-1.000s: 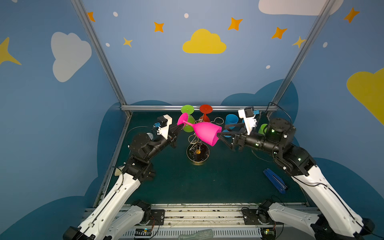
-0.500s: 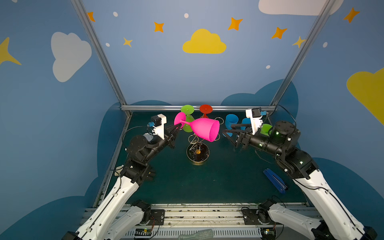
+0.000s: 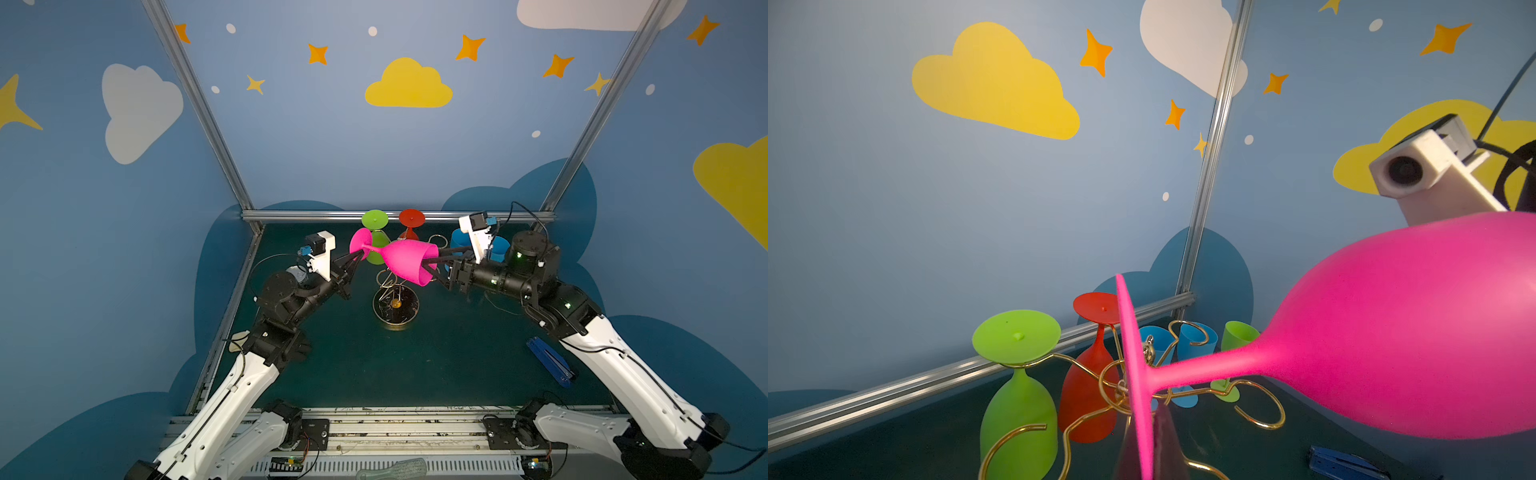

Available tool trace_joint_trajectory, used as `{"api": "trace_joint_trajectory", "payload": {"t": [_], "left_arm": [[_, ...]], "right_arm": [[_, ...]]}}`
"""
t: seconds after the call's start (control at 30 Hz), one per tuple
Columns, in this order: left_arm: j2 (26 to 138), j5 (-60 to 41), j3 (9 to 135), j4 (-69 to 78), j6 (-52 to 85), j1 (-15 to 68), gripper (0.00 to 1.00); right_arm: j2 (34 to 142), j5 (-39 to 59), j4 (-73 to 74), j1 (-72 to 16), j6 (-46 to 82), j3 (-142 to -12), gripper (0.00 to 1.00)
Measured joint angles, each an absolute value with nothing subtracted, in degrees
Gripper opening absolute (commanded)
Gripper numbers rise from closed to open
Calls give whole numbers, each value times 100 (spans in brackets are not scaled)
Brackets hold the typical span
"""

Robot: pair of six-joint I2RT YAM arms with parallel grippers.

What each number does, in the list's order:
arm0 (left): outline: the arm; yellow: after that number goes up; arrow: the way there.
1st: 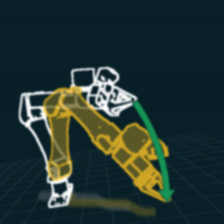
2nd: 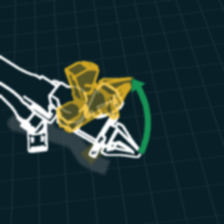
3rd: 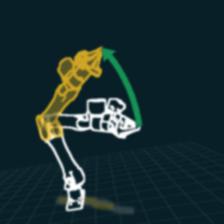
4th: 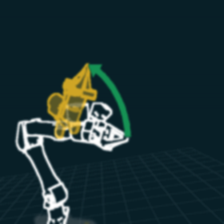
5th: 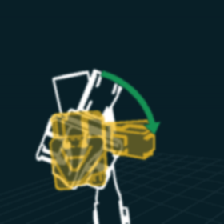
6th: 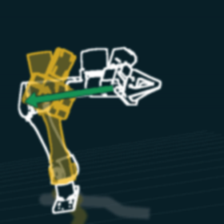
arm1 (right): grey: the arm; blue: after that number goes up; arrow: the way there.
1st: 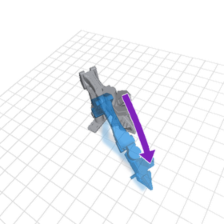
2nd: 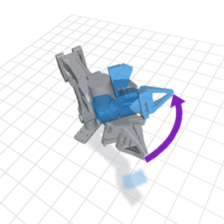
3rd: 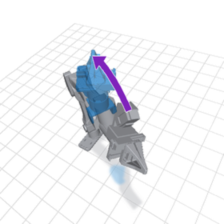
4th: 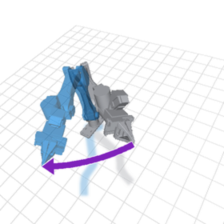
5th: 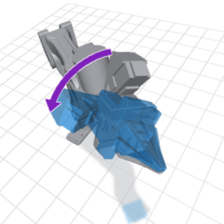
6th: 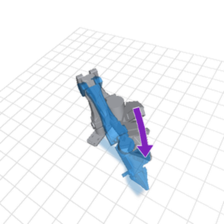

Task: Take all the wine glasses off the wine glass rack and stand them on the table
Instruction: 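Carry the magenta glass away with the right gripper while the left gripper releases, then lower the held magenta glass upright beside the blue goblets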

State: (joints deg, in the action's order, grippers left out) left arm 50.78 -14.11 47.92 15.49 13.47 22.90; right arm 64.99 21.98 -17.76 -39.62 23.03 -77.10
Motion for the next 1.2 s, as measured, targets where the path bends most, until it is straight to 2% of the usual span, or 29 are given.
{"api": "trace_joint_trajectory", "payload": {"t": [0.07,0.27,0.33,0.4,0.47,0.57,0.7,0.87,1.03,1.2], "left_arm": [[5074,-1411,4772,1549,1347,2290,3],[5061,-1402,4711,1551,1326,2290,5],[5048,-1406,4709,1570,1299,2294,14],[5024,-1372,4709,1586,1275,2303,29],[5011,-1315,4709,1594,1245,2300,49],[5000,-1197,4709,1579,1212,2298,66],[4845,-891,4628,1551,1170,2298,77],[4499,-298,4447,1522,945,2244,85],[4342,217,4434,1459,681,1922,88],[4362,316,4405,1337,652,1236,89]], "right_arm": [[6567,2198,-1732,-3997,2329,-7725,33],[6670,2211,-1625,-4040,2383,-7769,1],[6674,2158,-1640,-4036,2397,-7769,0],[6676,2150,-1645,-4027,2410,-7769,0],[6641,2147,-1632,-4012,2412,-7769,0],[6484,2051,-1680,-3911,2375,-7769,0],[6012,1603,-2115,-3570,2121,-7865,0],[5247,757,-3081,-3225,1588,-8195,0],[4696,-158,-4344,-3079,1184,-8580,0],[4733,-847,-5505,-3004,1033,-8739,0]]}}
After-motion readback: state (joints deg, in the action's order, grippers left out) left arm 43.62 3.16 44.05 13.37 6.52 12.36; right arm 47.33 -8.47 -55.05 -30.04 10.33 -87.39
